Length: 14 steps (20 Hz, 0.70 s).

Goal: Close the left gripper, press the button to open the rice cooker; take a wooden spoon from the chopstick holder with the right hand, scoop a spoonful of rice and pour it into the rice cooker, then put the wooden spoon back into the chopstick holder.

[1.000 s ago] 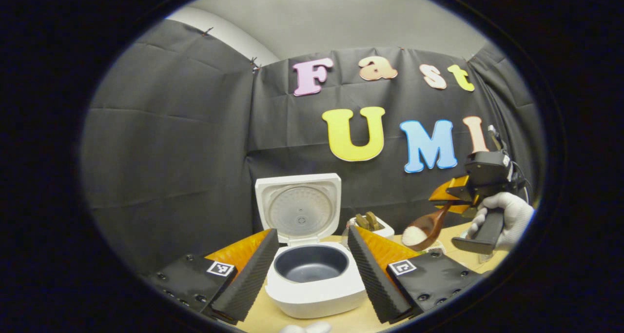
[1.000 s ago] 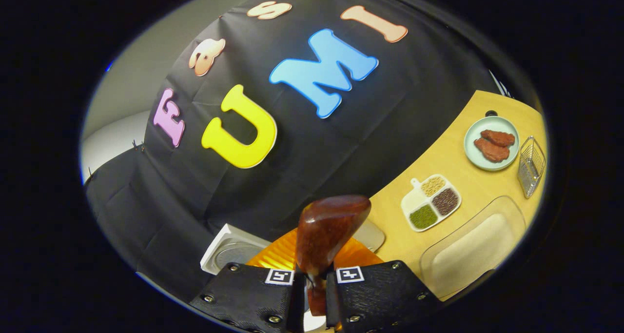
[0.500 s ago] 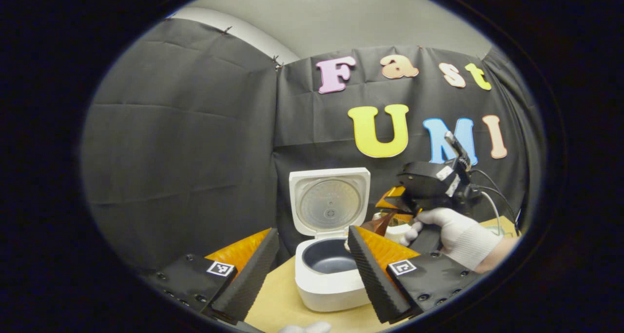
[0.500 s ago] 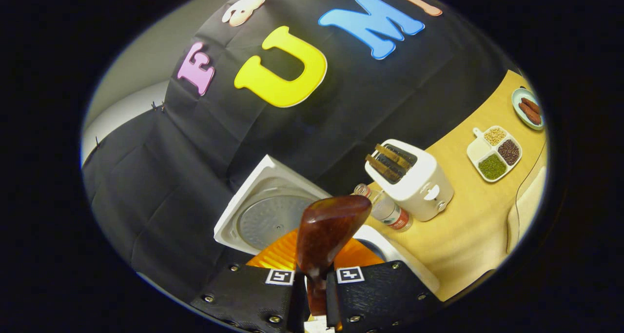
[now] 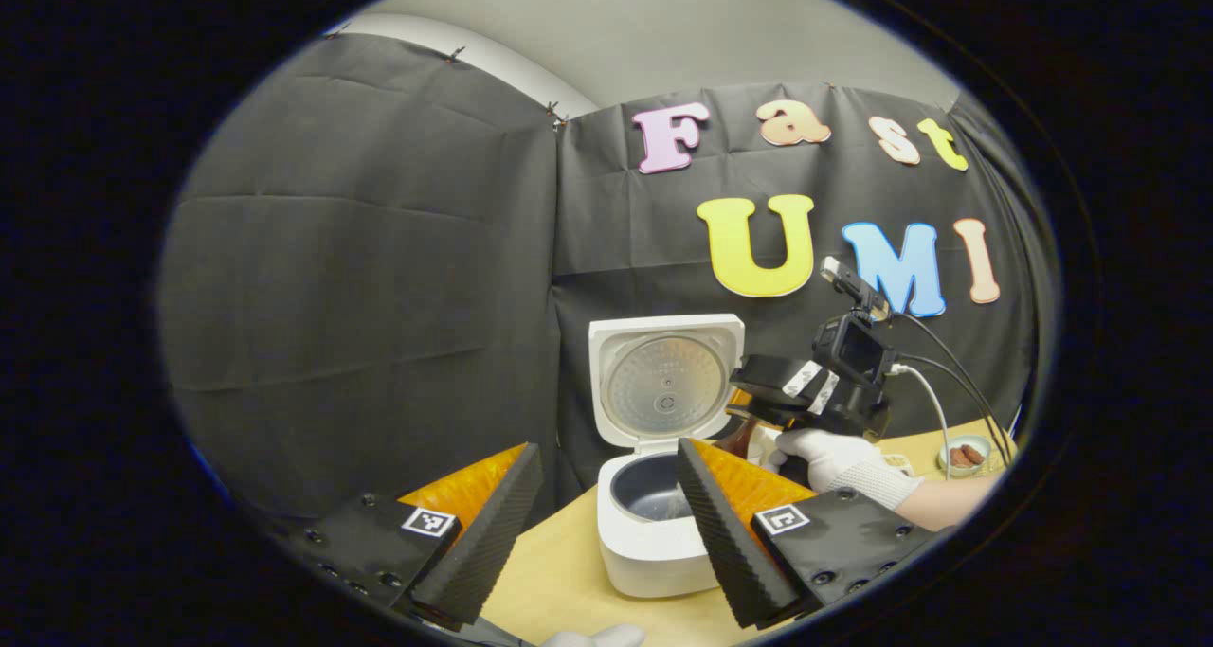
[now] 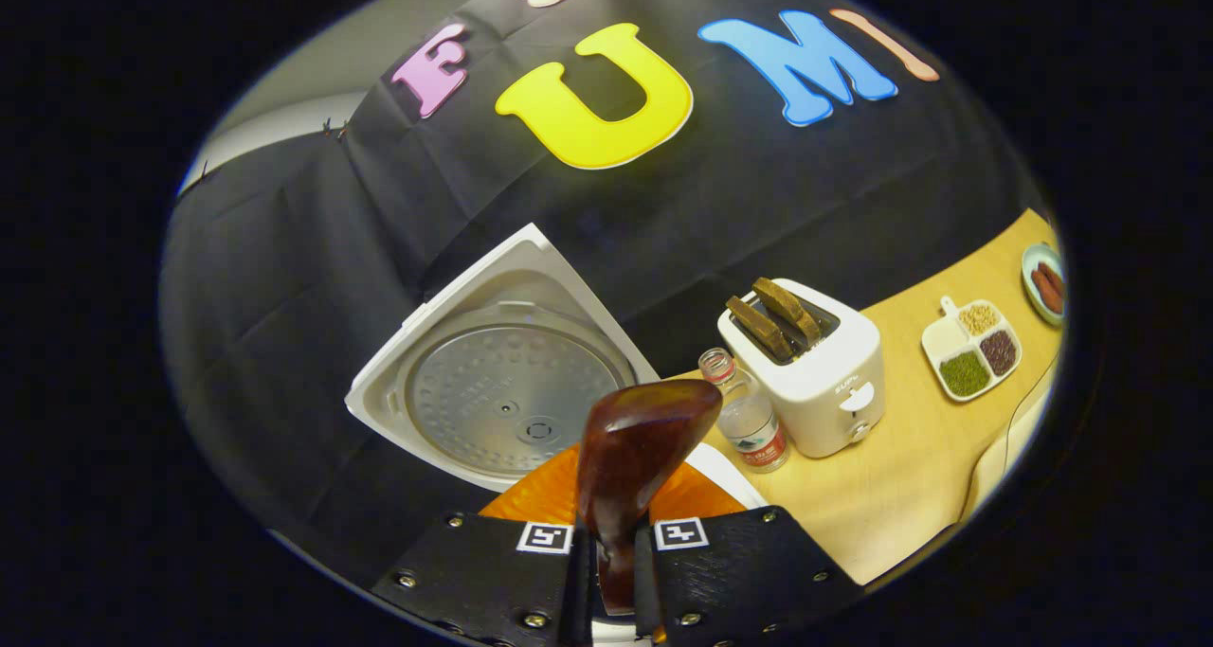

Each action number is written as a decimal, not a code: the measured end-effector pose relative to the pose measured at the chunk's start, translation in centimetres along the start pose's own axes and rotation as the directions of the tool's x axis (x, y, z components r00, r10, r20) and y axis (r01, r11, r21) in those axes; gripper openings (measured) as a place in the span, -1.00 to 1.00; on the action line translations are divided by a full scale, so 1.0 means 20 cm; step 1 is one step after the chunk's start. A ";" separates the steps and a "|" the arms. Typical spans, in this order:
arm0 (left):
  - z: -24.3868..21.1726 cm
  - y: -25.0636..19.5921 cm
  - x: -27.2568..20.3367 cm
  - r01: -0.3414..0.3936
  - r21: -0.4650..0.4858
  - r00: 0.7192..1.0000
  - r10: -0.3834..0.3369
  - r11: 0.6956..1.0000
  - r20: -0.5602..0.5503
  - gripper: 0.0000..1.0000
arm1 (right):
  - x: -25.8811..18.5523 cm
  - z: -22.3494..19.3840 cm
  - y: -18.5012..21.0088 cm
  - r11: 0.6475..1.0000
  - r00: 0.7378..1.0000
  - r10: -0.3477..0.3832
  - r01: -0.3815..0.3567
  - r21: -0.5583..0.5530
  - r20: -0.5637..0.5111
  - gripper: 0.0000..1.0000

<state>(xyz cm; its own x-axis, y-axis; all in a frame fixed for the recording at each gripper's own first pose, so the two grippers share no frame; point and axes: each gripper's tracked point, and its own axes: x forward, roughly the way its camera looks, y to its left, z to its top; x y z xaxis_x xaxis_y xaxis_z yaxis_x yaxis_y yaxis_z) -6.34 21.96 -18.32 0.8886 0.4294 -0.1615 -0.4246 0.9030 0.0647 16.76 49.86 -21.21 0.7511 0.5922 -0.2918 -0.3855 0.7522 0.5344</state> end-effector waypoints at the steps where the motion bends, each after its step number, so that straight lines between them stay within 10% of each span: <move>1: 0.00 0.01 0.00 -0.004 0.000 1.000 0.004 1.000 -0.005 0.98 | 0.00 -0.01 0.00 0.999 1.000 -0.003 0.003 -0.039 -0.002 -0.67; 9: 0.00 0.01 0.00 -0.015 0.017 1.000 0.015 1.000 -0.011 0.98 | 0.01 -0.02 0.08 0.899 0.998 -0.004 0.029 -0.438 0.059 -0.66; 14: 0.01 0.02 -0.01 -0.022 0.007 1.000 0.022 1.000 -0.013 1.00 | 0.00 -0.02 0.16 0.747 0.993 0.049 0.038 -0.663 0.111 -0.66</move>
<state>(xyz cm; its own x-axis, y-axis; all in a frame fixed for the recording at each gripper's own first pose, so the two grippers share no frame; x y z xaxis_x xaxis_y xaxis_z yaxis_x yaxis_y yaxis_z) -6.57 22.25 -18.08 0.8767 0.4490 -0.1724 -0.4428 0.8935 0.0751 15.28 52.48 -19.80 0.7863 0.5924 -0.1753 -0.6154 0.7760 -0.1379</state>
